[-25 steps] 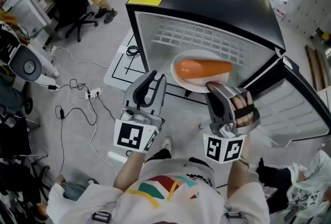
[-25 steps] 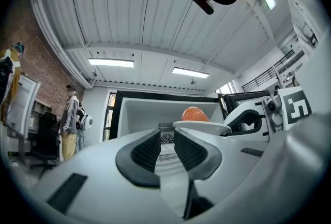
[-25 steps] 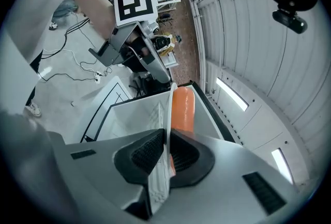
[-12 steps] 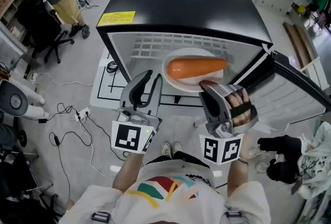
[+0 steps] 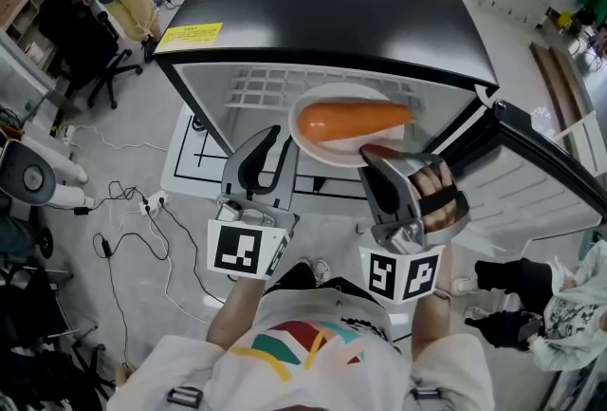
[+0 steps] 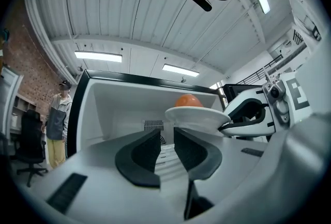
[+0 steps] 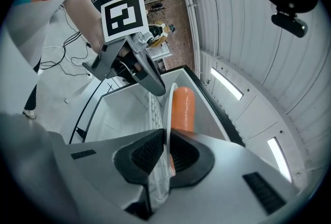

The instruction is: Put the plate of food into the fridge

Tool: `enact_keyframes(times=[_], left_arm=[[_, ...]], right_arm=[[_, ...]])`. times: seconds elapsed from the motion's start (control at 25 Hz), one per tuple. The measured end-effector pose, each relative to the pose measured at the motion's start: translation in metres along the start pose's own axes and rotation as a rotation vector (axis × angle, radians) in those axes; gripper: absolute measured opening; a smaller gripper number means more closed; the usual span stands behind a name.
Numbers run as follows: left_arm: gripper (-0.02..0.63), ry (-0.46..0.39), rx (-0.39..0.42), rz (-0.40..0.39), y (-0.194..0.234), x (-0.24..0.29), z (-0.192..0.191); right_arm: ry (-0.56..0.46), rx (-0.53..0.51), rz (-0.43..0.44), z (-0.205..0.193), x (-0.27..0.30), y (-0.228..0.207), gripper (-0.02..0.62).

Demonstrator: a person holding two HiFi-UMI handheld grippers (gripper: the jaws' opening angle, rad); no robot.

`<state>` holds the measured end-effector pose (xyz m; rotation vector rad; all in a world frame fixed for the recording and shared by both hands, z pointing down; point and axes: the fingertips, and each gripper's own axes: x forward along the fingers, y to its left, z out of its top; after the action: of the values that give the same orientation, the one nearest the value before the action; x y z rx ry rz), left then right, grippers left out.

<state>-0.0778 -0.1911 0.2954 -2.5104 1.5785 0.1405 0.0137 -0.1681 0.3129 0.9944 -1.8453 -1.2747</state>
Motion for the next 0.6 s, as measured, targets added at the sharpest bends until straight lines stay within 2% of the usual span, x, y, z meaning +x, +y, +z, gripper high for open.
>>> enact_keyframes(times=[0.32,0.6], left_arm=[[0.087,0.002,0.035,0.02,0.005,0.0,0.004],[0.087,-0.015,0.028,-0.015,0.028,0.005,0.005]], right_arm=[[-0.019,0.006,0.006,0.001,0.01,0.001,0.029],[0.04,-0.028,0.02,0.004,0.037,-0.005,0.029]])
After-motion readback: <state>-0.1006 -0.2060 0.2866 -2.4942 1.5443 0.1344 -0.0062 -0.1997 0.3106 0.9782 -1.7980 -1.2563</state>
